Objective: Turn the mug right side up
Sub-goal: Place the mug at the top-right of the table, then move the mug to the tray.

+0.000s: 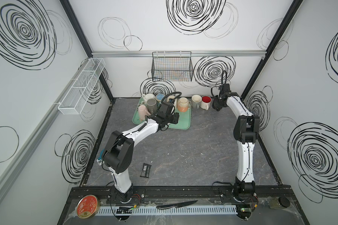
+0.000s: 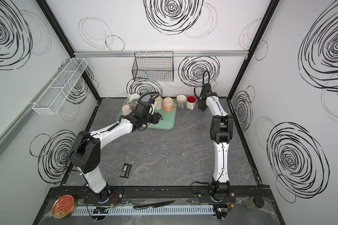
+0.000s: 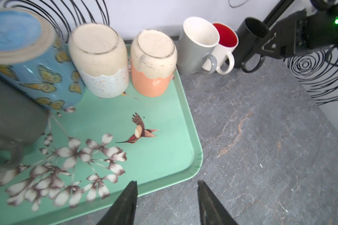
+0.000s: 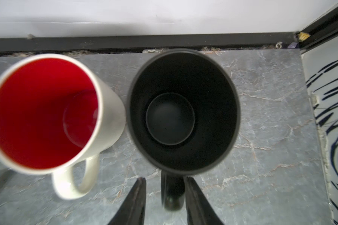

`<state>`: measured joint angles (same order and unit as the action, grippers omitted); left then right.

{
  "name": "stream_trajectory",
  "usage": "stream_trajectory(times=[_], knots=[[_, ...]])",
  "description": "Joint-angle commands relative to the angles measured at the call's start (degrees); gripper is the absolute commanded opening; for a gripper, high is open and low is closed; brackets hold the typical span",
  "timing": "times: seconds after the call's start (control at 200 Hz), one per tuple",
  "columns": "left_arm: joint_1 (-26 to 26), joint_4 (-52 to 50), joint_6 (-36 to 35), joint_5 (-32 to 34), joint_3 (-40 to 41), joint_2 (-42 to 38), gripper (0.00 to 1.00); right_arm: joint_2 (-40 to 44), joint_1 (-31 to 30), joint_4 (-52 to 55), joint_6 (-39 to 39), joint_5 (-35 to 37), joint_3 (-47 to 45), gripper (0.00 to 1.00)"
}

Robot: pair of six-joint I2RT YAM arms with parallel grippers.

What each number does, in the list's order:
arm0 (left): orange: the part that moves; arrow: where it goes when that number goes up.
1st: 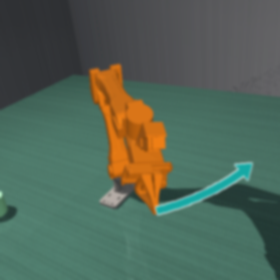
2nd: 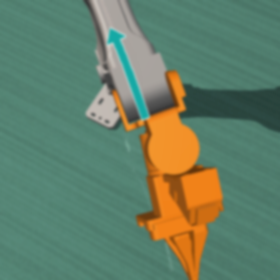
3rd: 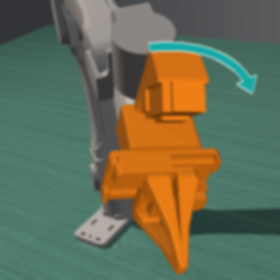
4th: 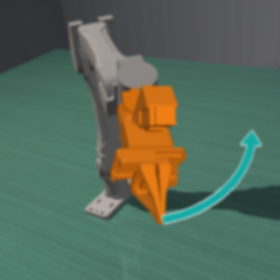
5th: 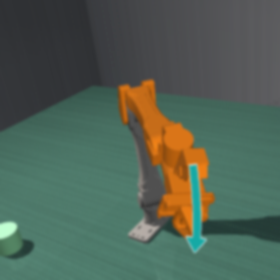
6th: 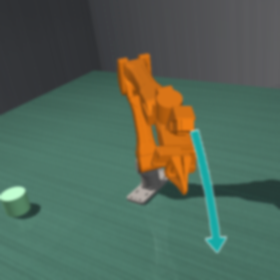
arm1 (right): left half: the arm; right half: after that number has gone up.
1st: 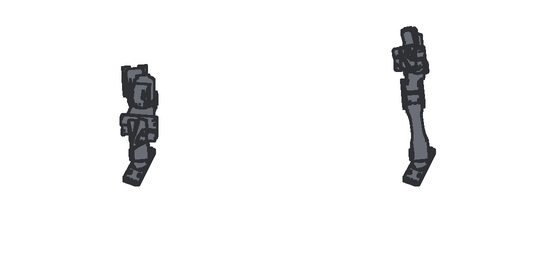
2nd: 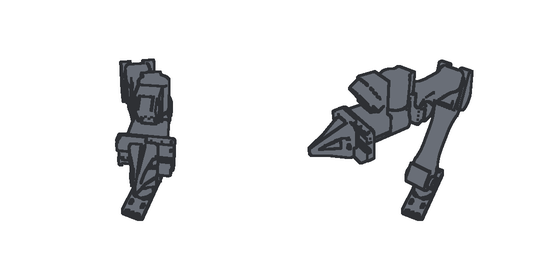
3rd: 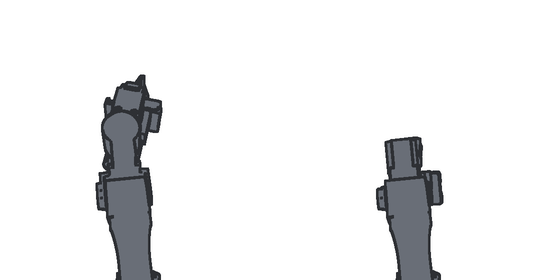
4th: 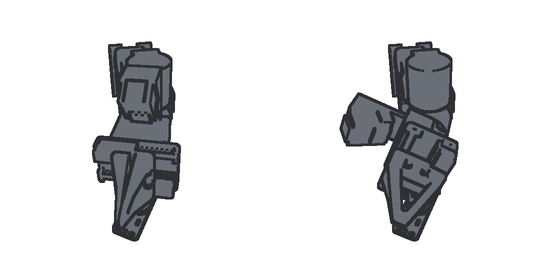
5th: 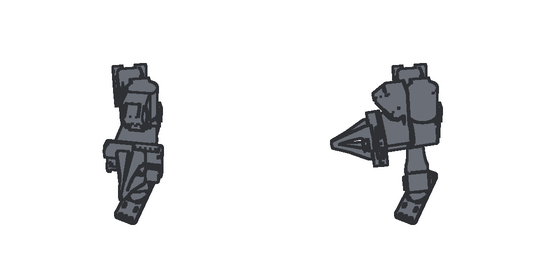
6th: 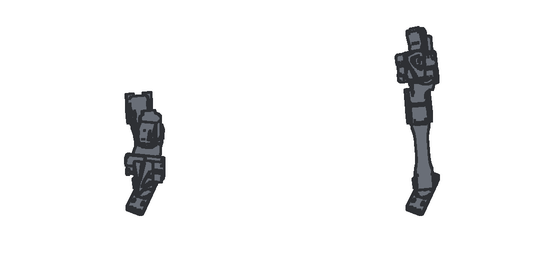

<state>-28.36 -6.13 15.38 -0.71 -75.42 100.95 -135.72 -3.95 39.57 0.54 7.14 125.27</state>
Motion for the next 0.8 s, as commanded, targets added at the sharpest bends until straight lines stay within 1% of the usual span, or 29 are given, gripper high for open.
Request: stream_trajectory(times=[0.0,0.085,0.185,0.275,0.355,0.385,0.515,0.595,0.62,0.67,0.731,0.796], knots=[[3.52,0.39,-0.99,2.83,2.11,-5.27,0.55,6.3,-1.24,4.49,1.01,1.41,1.64,0.39],[6.81,-1.69,0.59,5.9,3.34,-8.15,0.56,7.73,-1.83,7.09,3.4,1.13,1.56,0.39],[12.47,-5.98,4.15,9.56,3.79,-9.02,0.6,9.63,-2.9,9.1,6.98,-0.72,-0.24,0.39],[17.84,-8.67,7.55,8.51,3.71,-7.5,0.6,12.72,-4.94,7.03,8.24,-2.67,-5.98,0.39],[20.36,-10.55,8.6,7.89,2.81,-5.47,0.59,16.5,-7.38,2.97,9.22,-5.12,-13.23,0.39],[20.61,-11.03,10.46,8.08,2.35,-4.69,0.59,17.97,-8.32,1.44,9.77,-6.09,-15.78,0.39],[20.31,-9.89,10.49,6.7,0.95,-1.9,0.56,22.96,-11.5,-4.83,11.9,-12.65,-25.3,0.39],[19.06,-8.99,9.15,6.1,-0.83,0.08,0.54,25.41,-13.2,-8.05,13.76,-14.43,-30.23,0.39],[18.65,-9.22,7.12,6.2,-1.83,0.94,0.54,26.04,-13.65,-8.93,14.24,-14.95,-31.65,0.39],[17.82,-10.05,5.52,6.76,-4.48,3.04,0.54,27.18,-14.52,-10.42,15.13,-15.63,-34.16,0.38],[17.29,-10.23,4.86,7.32,-6.97,5.04,0.54,28.19,-15.41,-11.54,16.19,-16.39,-36.65,0.38],[17.44,-7.51,4.48,5.96,-7.61,6.37,0.53,29.18,-16.21,-12.53,17.16,-16.92,-38.96,0.38]])
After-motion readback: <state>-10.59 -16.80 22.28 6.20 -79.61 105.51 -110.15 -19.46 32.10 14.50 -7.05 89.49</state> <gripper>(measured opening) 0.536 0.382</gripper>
